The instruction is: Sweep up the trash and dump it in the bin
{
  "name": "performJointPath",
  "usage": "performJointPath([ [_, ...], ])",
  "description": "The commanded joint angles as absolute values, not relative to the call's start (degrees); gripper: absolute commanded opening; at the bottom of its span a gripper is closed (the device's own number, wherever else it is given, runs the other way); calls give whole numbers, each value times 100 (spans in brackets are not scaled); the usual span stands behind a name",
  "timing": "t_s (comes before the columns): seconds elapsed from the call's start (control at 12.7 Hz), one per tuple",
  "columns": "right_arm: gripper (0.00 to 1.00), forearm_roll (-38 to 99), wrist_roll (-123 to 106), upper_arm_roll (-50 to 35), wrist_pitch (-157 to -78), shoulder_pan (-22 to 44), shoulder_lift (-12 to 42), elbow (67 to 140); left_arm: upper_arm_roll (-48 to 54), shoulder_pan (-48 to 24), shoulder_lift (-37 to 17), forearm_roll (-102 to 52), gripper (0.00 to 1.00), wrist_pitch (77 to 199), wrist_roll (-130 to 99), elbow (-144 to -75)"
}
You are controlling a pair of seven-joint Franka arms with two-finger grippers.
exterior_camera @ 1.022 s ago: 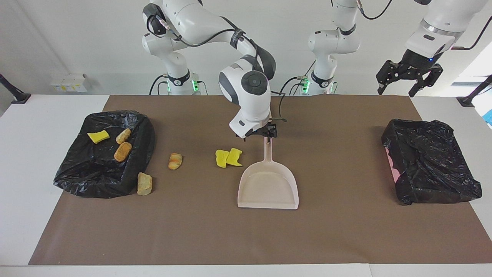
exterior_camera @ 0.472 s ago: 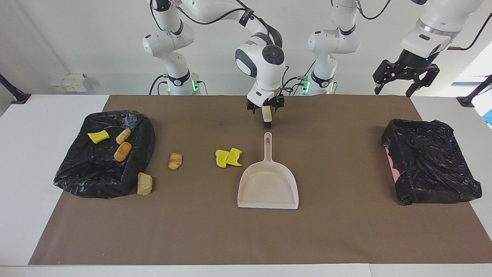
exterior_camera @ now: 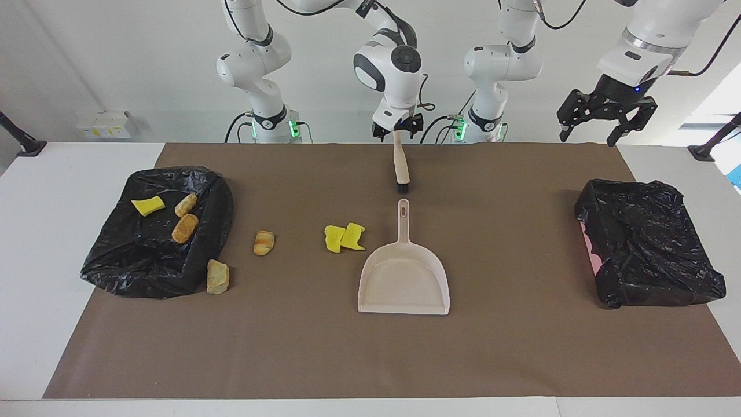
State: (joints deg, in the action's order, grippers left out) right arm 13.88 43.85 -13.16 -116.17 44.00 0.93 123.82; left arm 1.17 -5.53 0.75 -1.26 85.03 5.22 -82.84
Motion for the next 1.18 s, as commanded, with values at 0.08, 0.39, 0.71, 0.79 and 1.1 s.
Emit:
performJointPath([
  [0.08,100,1538,4605,-1301,-11926,4562,-193,12875,149,-1114,263,-88,100,8700,466,-8612],
  [0.39,100,1538,4728,-1301,-12699,4746,113,13131,665,-1433,255,-88,100,9744,-455,-9350],
  [0.71,71,1538,4746,-1301,-12850,4799,255,13122,1728,-1293,107,-79,100,11098,-1422,-10334],
  [0.79,54,1538,4790,-1301,-12850,4799,255,13113,1958,-1248,-60,-53,100,11344,-1781,-10397],
  [1.1,1,1538,5185,-1301,-12788,4799,290,13043,2608,-1257,-1052,567,100,12091,-2721,-10415],
])
